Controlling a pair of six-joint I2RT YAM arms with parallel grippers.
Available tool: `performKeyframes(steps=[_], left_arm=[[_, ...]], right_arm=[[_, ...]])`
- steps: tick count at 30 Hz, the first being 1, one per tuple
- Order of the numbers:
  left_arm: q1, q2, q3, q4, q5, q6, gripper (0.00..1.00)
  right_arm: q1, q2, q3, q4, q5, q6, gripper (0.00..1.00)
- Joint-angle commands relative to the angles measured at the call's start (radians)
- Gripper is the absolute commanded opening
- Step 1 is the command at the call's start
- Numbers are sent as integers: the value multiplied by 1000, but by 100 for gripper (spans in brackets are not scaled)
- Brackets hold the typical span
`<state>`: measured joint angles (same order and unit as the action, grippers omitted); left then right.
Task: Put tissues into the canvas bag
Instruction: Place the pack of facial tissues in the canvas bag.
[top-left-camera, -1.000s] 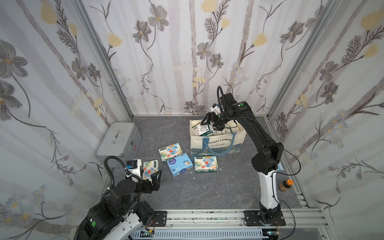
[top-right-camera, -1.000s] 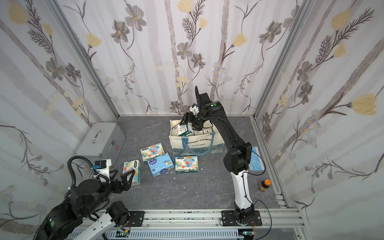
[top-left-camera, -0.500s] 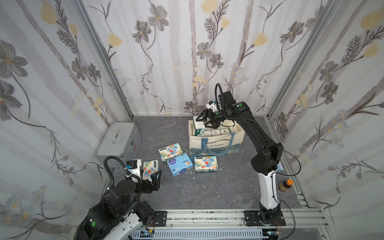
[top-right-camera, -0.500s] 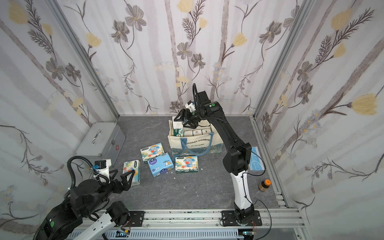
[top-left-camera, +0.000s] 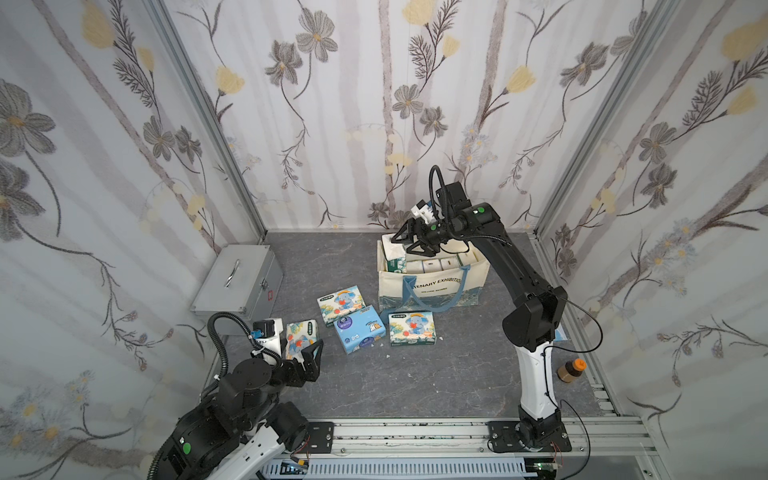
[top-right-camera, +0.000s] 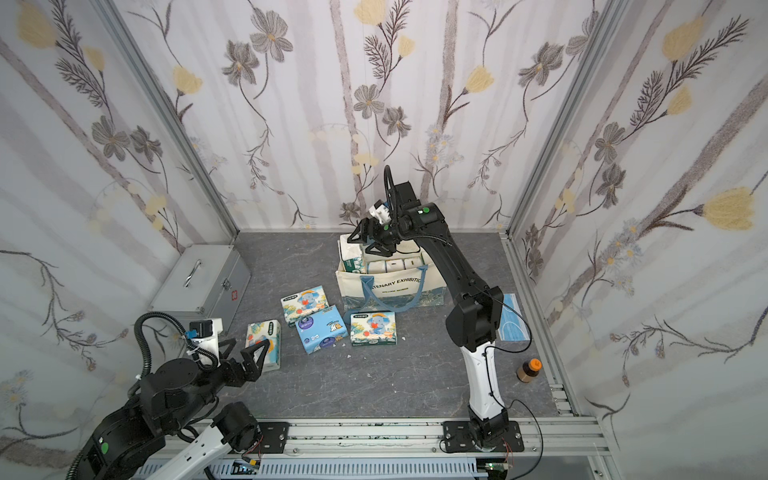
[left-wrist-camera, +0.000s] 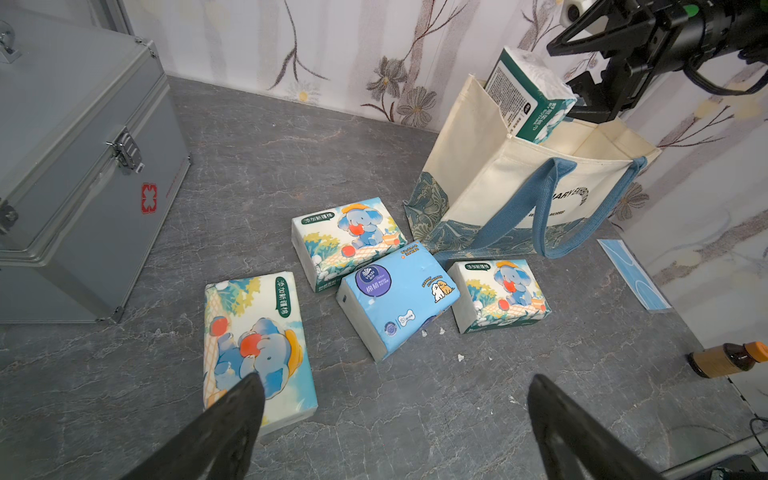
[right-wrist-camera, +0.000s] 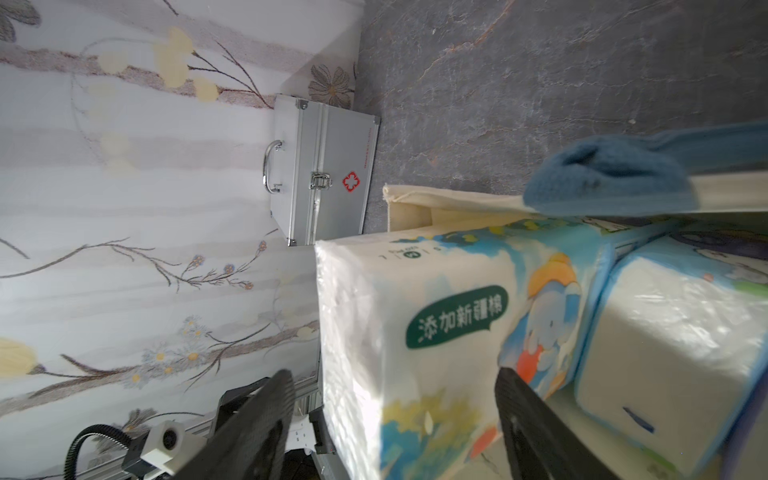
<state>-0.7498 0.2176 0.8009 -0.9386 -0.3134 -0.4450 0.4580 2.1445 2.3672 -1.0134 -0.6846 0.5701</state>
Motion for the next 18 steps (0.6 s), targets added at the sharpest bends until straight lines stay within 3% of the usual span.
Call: performKeyframes(steps=[1, 7, 13, 18], left_arm=[[1, 6, 0, 12, -10, 0, 100], [3, 13, 0, 13, -9, -1, 100], [5, 18, 0, 14, -9, 0, 100], [5, 14, 0, 11, -9, -1, 100]], right_arm=[[-5, -22, 37, -100, 165, -105, 77], [6, -14, 37, -141, 178, -163, 75], [19, 18, 37, -64, 22, -119, 77], [26, 32, 36, -22, -22, -97, 80]])
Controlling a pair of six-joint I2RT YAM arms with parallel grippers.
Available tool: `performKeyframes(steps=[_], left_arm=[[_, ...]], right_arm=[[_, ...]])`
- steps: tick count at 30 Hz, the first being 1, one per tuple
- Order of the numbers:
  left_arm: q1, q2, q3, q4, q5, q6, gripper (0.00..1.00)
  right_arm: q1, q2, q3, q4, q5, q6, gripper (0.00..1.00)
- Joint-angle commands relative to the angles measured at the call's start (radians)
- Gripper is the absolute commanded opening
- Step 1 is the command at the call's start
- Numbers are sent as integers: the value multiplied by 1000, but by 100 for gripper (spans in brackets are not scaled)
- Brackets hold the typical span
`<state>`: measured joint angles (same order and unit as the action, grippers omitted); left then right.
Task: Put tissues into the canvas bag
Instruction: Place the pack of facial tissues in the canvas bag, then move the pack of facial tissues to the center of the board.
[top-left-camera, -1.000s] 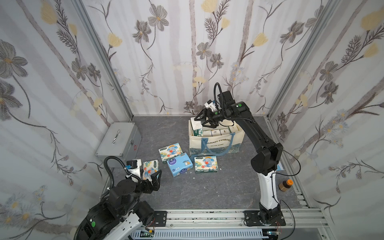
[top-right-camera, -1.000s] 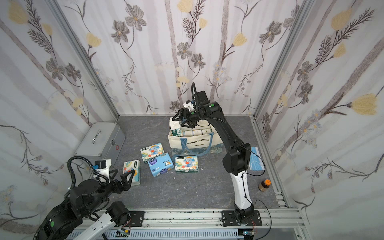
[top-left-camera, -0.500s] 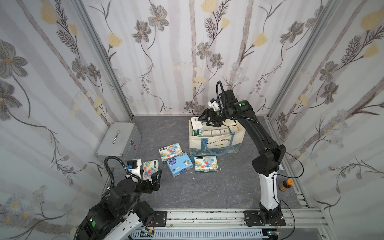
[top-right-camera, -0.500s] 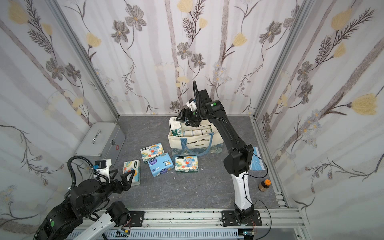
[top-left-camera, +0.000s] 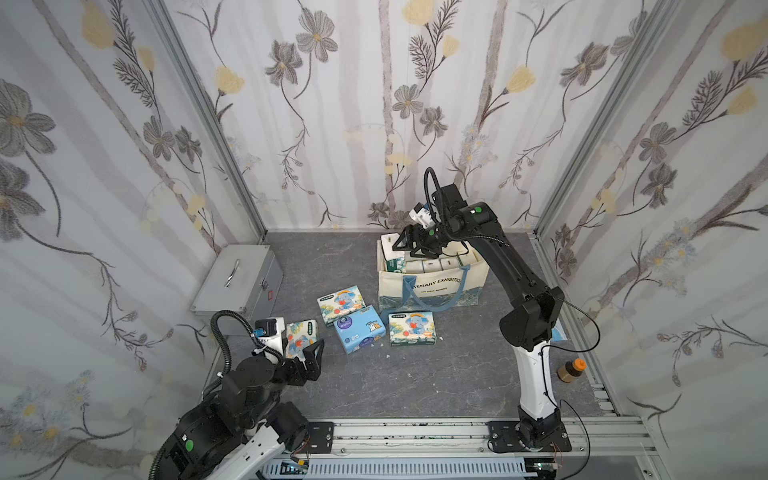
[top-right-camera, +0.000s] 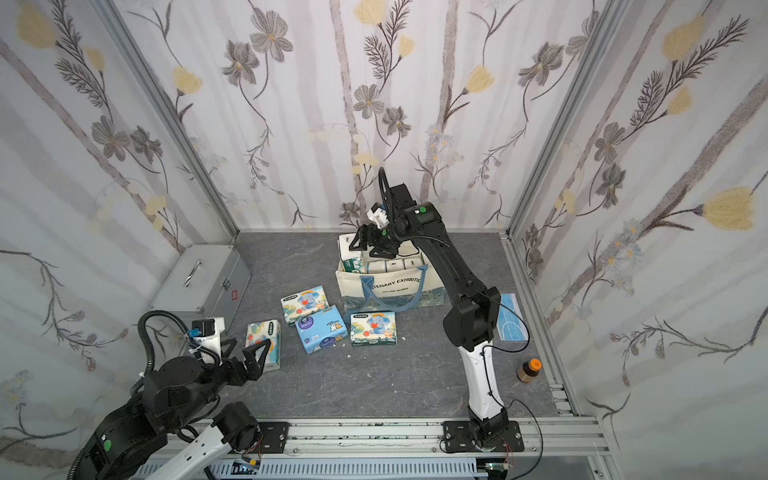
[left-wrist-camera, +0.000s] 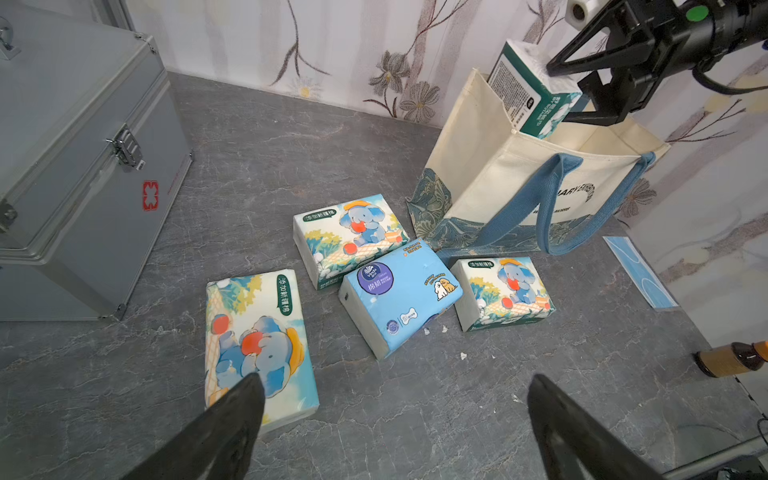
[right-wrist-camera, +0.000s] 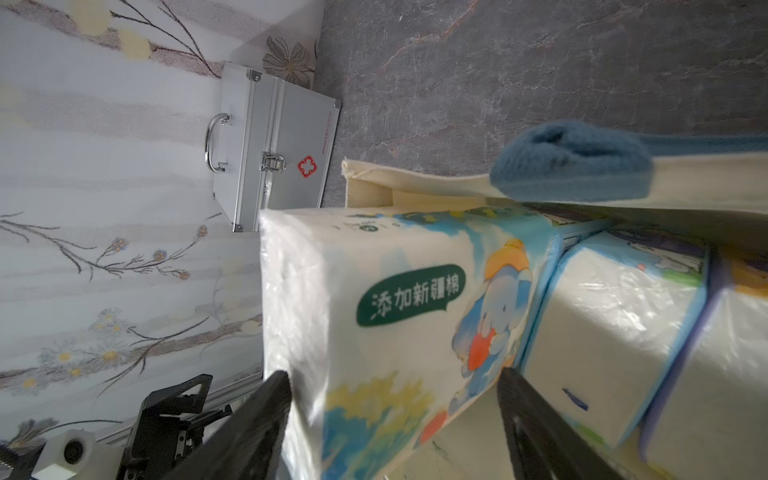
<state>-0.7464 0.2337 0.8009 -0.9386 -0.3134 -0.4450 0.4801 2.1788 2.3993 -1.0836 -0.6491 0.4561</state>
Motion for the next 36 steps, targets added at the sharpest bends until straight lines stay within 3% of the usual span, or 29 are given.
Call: performKeyframes(steps=[1, 6, 14, 19, 25, 28, 33, 36], left_arm=[[1, -2, 0, 12, -9, -1, 100], [2, 4, 0, 13, -8, 0, 100], [5, 11, 0, 12, -13, -2, 100], [7, 22, 0, 10, -14, -2, 100], [7, 83, 2, 17, 6, -2, 100], [6, 193, -1, 52, 85, 12, 100], [5, 477, 53, 95, 150, 11, 100], [4, 566, 33, 267, 234, -48, 100]], right_arm=[[3, -3, 4, 48, -50, 17, 80], [2, 28, -10, 14, -9, 23, 77], [3, 34, -59, 74, -108, 63, 75], [-9, -24, -61, 77, -119, 42, 85], [-38, -205, -140, 18, -52, -52, 93], [-44, -365, -314, 20, 27, -97, 95], [-45, -707, -827, 197, 75, -70, 95], [-45, -868, -1105, 348, 59, -12, 95]])
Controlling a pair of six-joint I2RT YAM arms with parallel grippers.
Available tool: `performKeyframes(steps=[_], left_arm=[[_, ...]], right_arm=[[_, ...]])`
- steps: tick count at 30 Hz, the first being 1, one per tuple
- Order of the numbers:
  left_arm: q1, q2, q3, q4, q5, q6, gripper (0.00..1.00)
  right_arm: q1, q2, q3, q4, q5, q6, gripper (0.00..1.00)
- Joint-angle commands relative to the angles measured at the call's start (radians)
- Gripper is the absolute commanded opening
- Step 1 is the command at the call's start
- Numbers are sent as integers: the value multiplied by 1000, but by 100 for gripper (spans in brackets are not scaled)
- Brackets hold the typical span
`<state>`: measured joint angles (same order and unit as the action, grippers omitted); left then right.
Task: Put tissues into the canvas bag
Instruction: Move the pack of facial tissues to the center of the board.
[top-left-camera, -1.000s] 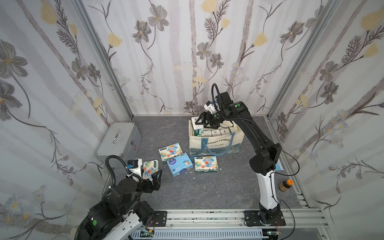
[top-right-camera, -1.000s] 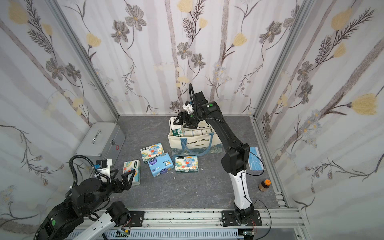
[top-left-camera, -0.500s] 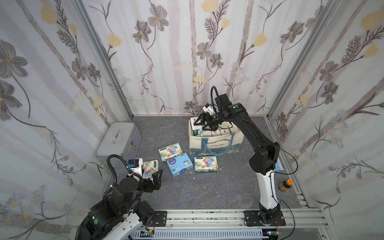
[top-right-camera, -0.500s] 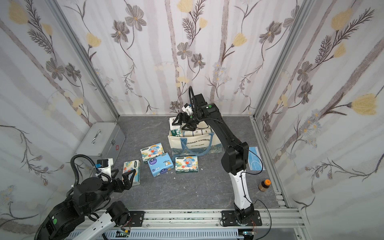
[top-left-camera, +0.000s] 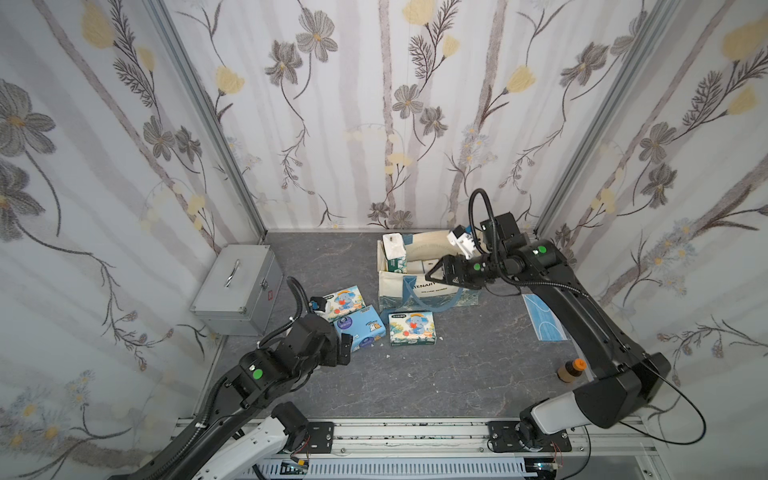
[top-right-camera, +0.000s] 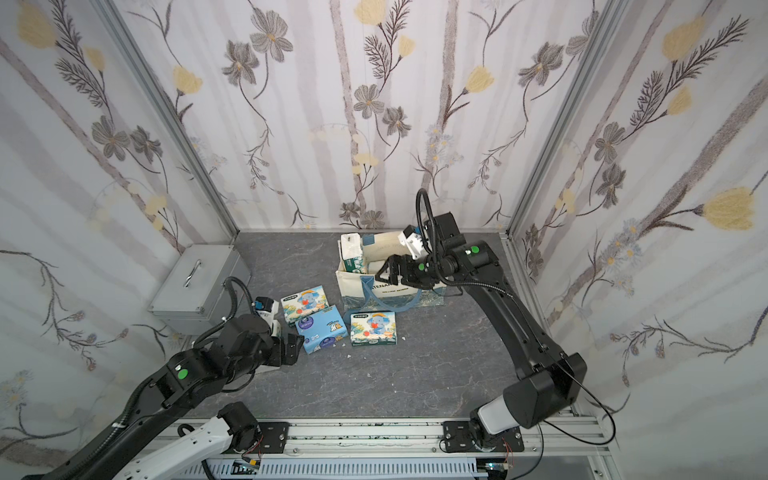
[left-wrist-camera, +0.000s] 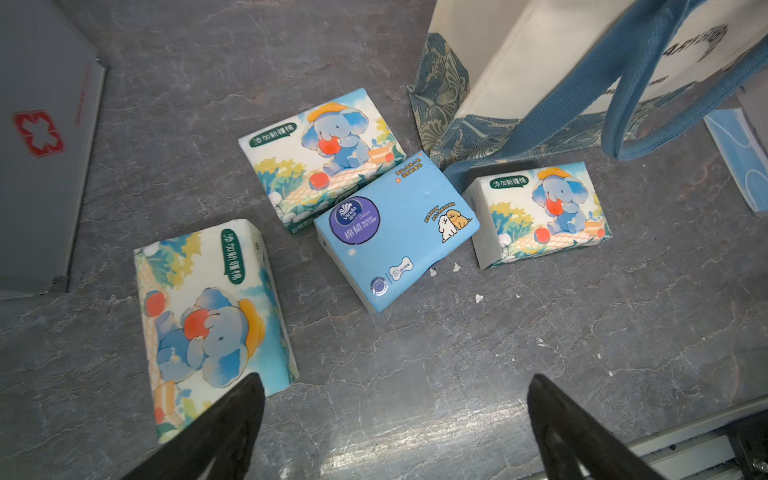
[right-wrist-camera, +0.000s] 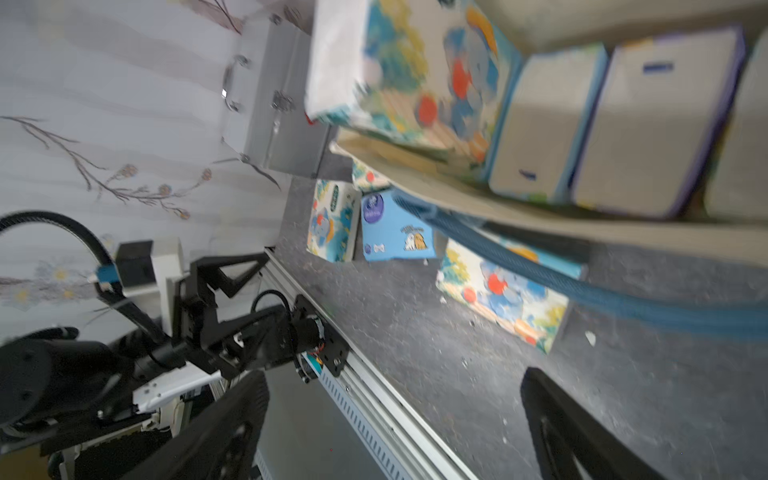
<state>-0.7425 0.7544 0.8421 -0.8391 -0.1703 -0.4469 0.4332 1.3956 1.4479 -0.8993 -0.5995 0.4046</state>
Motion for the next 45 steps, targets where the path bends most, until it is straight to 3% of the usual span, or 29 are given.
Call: performKeyframes(steps=[1, 6, 11, 13, 15, 19, 24, 26, 27, 30, 36, 45], left_arm=[[-1, 62, -29, 241, 109, -81, 100], [2, 271, -108, 612, 261, -115, 96], [4, 588, 48, 609, 411, -136, 90], [5, 656, 83, 605, 421, -139, 88], [5, 698, 99, 599, 411, -129, 84], [8, 733, 79, 623, 368, -130, 80], [13, 814, 121, 598, 385, -79, 68], [26, 840, 136, 610, 406, -60, 57], [33, 849, 139, 621, 408, -54, 56], [49, 851, 131, 658, 398, -54, 58], [55, 882, 130, 666, 419, -73, 63], [54, 738, 93, 604, 350, -46, 62]], right_arm=[[3, -128, -244, 212, 6, 62, 95], [8, -236, -582, 408, 5, 113, 93], [8, -190, -675, 542, -22, 35, 91], [12, -155, -701, 586, 47, 3, 90], [5, -152, -734, 604, 72, 55, 88], [21, -319, -932, 888, 146, 233, 91], [20, -265, -697, 546, 147, 53, 93], [22, -239, -681, 540, 117, 82, 93], [21, -230, -692, 567, 97, 133, 93], [28, -234, -738, 652, 49, 239, 93], [42, -235, -759, 677, 78, 237, 93], [75, -194, -821, 766, 128, 310, 93]])
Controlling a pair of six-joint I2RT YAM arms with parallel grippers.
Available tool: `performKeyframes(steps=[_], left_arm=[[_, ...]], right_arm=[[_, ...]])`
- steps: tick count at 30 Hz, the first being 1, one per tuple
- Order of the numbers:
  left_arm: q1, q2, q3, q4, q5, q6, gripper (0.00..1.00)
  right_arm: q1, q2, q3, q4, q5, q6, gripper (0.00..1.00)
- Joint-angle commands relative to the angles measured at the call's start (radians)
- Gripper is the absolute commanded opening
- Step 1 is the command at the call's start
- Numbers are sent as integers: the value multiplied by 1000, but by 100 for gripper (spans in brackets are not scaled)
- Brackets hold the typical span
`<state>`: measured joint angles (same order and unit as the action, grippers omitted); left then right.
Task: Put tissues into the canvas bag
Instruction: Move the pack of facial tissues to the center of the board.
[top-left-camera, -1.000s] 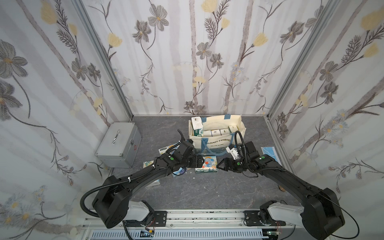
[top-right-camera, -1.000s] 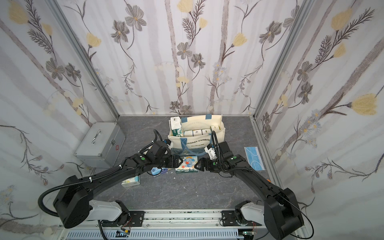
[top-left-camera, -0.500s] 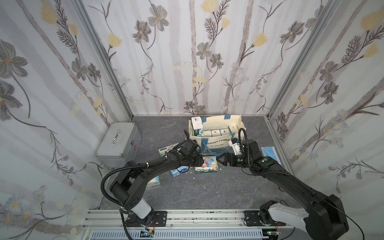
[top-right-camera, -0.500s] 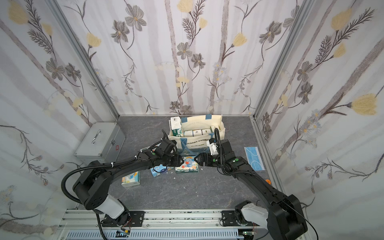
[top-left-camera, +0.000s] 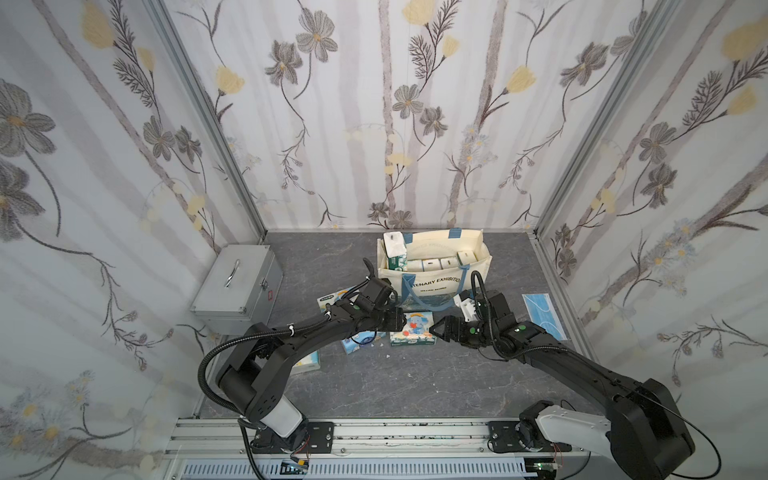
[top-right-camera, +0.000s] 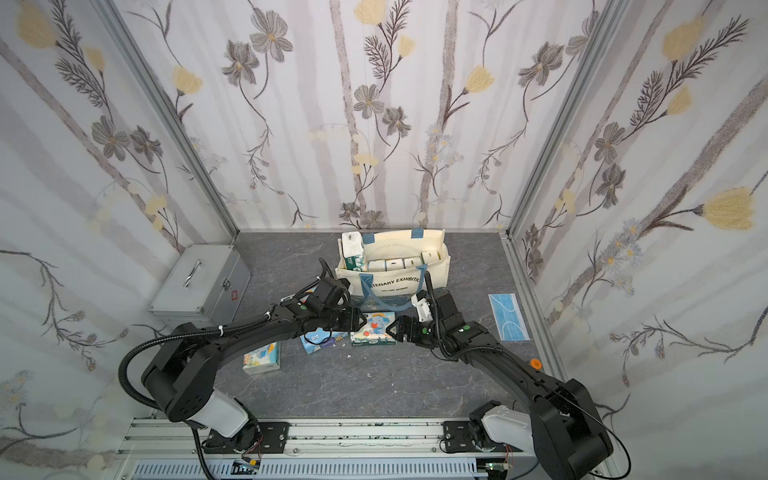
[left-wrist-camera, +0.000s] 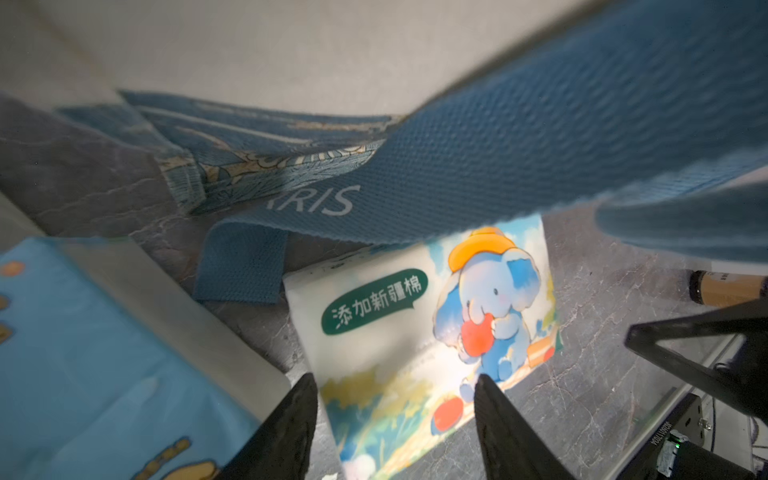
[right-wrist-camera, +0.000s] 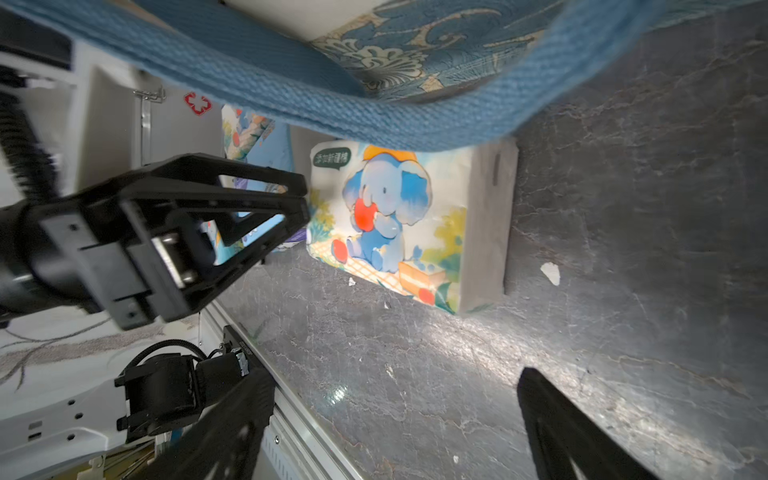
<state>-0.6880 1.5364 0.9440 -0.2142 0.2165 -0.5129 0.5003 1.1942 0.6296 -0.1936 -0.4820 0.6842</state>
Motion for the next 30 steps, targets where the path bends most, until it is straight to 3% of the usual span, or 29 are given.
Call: performKeyframes(steps=[1, 13, 21, 26, 30], left_arm=[[-1, -63, -14, -21, -45, 23, 62], [-1, 55, 20, -38, -11, 53, 57], [-36, 121, 32, 53, 111, 14, 57], [-74, 122, 21, 63, 104, 6, 55], [-109, 127, -7, 97, 108, -21, 53]], right_arm=[[11, 16, 3, 50, 17, 24, 93], [22, 48, 4, 76, 17, 33, 93], [22, 73, 2, 85, 43, 8, 93], [19, 131, 2, 103, 37, -13, 88], [20, 97, -36, 127, 27, 9, 82]])
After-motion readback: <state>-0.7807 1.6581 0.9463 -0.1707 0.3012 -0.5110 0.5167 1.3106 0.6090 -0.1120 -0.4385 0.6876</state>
